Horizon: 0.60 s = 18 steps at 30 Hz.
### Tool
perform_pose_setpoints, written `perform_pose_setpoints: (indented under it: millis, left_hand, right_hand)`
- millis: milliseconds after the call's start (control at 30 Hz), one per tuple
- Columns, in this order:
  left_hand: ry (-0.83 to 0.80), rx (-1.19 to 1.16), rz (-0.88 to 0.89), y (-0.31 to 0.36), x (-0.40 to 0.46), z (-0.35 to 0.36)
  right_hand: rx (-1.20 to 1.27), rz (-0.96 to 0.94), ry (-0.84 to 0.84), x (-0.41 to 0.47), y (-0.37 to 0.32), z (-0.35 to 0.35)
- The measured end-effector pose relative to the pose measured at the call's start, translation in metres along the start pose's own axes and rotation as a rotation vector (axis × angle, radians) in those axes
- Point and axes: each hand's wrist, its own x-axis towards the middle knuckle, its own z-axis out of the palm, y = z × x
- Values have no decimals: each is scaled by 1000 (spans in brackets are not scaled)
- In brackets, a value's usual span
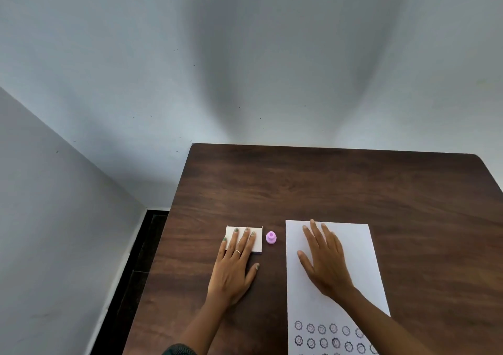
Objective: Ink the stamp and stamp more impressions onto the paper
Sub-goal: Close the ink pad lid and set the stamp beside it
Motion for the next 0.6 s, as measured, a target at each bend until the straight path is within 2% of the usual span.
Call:
perform_pose_setpoints:
  millis: [333,600]
  left_hand:
    - [4,10,0,0,0,1]
    - [6,9,5,-1,0,2]
  right_hand:
    - [-45,148,-53,-26,7,17]
    - [-43,160,-53,-22,3,18]
